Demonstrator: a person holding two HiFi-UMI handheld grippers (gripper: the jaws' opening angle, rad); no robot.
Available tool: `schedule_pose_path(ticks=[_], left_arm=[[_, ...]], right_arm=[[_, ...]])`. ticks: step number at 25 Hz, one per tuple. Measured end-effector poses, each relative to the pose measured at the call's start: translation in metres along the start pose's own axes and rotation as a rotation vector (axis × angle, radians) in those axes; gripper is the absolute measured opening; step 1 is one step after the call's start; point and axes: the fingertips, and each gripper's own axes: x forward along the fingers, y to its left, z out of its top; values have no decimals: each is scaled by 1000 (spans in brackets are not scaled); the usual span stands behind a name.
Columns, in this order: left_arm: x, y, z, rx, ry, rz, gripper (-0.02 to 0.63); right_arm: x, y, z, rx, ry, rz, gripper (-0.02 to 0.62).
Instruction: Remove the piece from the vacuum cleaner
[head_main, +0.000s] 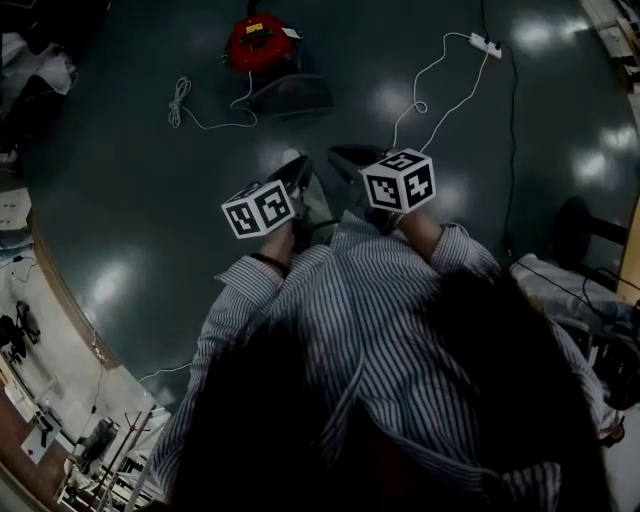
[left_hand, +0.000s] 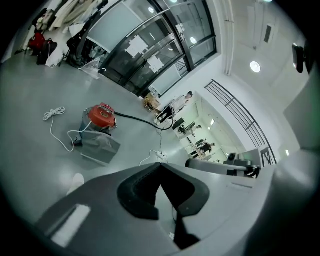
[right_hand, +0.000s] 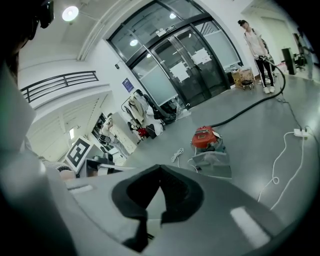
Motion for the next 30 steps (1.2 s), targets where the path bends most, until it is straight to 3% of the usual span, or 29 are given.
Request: schedule_pose_path(ticks=[12, 15, 18, 26, 30], left_arm=[[53, 58, 140, 49, 105, -46, 3], [68, 72, 156, 61, 155, -61, 3], [80, 81, 163, 23, 173, -75, 4], [96, 101, 175, -26, 153, -44, 3], [102, 104, 178, -26, 130, -51, 5]], right_arm=[[101, -34, 118, 45, -18, -43, 2], [116, -44, 135, 54, -18, -64, 2], [124, -53, 141, 57, -1, -63, 2], [139, -70, 141, 155, 41, -25, 2], [148, -80, 144, 128, 73, -23, 2]])
